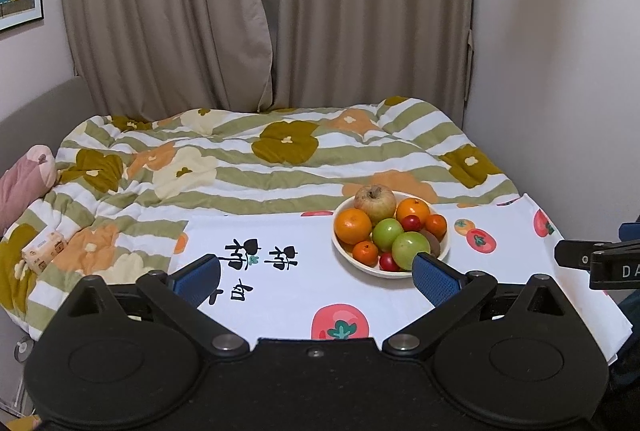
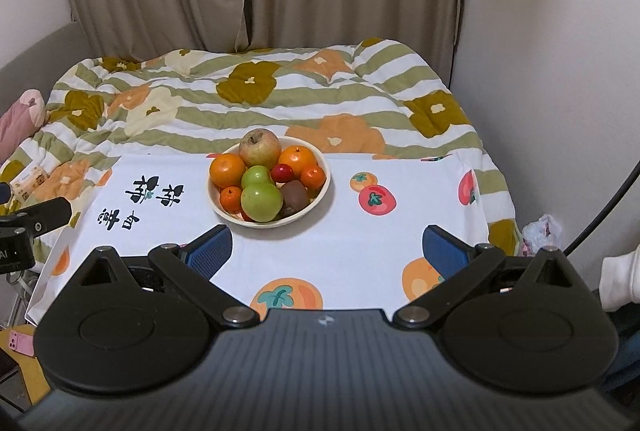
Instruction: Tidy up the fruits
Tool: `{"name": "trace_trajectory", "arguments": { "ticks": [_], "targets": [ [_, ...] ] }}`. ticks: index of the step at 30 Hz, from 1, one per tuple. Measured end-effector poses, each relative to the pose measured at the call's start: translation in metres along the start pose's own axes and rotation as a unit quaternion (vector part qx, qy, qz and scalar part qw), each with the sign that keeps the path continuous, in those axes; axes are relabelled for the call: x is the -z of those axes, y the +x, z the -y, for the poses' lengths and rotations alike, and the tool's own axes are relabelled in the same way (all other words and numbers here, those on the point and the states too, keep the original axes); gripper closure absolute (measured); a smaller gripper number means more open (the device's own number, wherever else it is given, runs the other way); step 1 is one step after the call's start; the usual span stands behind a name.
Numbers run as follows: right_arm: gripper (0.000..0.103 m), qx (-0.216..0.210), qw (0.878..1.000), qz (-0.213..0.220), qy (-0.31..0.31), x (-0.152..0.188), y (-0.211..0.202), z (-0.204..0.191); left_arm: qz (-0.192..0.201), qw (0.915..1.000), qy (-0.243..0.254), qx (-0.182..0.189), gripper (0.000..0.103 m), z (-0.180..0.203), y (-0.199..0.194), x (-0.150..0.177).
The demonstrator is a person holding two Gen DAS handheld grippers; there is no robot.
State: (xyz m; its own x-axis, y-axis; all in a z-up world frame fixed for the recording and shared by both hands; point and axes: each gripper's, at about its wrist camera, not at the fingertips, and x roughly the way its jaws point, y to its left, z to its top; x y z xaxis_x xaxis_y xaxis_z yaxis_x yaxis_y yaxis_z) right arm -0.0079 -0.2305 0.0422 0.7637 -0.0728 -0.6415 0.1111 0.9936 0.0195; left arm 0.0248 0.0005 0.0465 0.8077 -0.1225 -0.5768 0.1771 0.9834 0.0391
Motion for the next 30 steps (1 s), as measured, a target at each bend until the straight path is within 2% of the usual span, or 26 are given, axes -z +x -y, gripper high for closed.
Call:
{"name": "trace_trajectory", "arguments": {
  "ticks": [30],
  "targets": [
    [0.0, 0.007, 1.0, -0.004, -0.002, 0.0043, -0.0017, -0.0006, 0.006, 1.0, -0.001, 0.001, 0.0, 0.0016, -0.0018, -0.0029]
  ]
}}
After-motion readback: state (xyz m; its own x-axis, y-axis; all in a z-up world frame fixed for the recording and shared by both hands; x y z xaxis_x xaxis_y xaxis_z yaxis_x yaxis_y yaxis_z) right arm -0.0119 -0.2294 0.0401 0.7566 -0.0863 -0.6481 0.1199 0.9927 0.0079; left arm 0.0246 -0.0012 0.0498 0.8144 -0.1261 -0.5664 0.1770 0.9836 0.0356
